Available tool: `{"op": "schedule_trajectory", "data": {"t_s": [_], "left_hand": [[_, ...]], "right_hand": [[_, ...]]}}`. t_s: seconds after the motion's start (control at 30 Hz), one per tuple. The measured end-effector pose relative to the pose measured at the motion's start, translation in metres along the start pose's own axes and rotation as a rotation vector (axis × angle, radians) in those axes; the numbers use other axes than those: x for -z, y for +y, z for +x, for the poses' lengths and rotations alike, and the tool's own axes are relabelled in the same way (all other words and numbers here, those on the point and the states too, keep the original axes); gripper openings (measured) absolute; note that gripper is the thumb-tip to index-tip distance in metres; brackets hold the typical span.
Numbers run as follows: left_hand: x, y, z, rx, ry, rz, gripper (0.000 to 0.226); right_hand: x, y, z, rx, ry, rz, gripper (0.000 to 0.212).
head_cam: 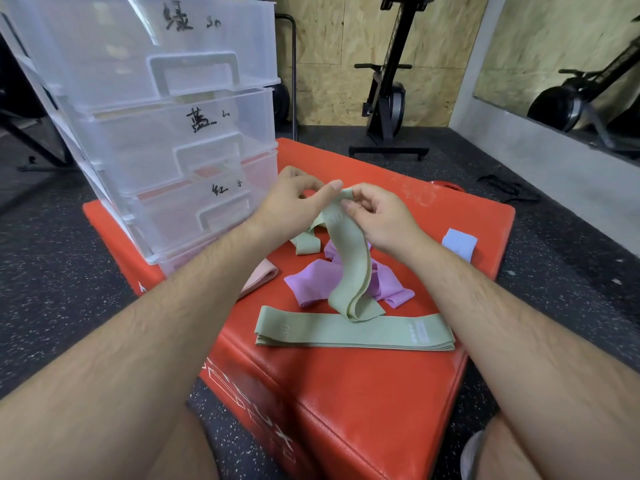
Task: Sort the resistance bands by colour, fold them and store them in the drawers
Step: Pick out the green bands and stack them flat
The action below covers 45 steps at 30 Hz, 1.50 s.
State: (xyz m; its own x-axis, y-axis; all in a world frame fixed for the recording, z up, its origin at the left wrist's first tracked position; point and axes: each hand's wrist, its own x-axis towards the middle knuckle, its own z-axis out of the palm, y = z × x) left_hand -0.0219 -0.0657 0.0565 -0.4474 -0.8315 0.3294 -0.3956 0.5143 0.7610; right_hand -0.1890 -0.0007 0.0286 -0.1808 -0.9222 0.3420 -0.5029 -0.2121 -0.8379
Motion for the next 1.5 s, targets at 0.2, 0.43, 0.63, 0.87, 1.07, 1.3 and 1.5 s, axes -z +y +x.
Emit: {"op": "schedule_trajectory", "data": {"t_s": [0.2, 0.43, 0.63, 0.87, 1.07, 1.3, 1.5], "left_hand": [[0.003, 0.004, -0.003, -0.121, -0.004, -0.091, 0.003], [0.008, 0.005, -0.004, -0.055, -0.044, -0.095, 0.009], [0.016, 0.003, -0.007, -0.016, 0.018, -0.203, 0.007], [0.038, -0.013, -0.013, 0.121, 0.112, -0.257, 0.015], [0.052, -0.024, -0.031, 0.176, 0.069, -0.207, 0.012], [0.056, -0.033, -0.06, 0.24, 0.024, -0.129, 0.012], [0.047, -0.052, -0.087, 0.364, -0.107, -0.029, 0.016]], "right_hand": [[-0.004, -0.008, -0.003, 0.007, -0.063, 0.042, 0.007], [-0.006, -0.007, -0.006, -0.057, -0.072, 0.023, 0.016], [-0.001, -0.011, -0.017, -0.141, -0.218, 0.187, 0.02], [0.024, -0.003, -0.03, -0.208, -0.302, -0.148, 0.025], [0.064, 0.007, -0.046, -0.267, -0.322, -0.299, 0.023], [0.103, 0.014, -0.075, -0.322, -0.317, -0.487, 0.034], [0.114, 0.021, -0.1, -0.384, -0.29, -0.416, 0.025]]}}
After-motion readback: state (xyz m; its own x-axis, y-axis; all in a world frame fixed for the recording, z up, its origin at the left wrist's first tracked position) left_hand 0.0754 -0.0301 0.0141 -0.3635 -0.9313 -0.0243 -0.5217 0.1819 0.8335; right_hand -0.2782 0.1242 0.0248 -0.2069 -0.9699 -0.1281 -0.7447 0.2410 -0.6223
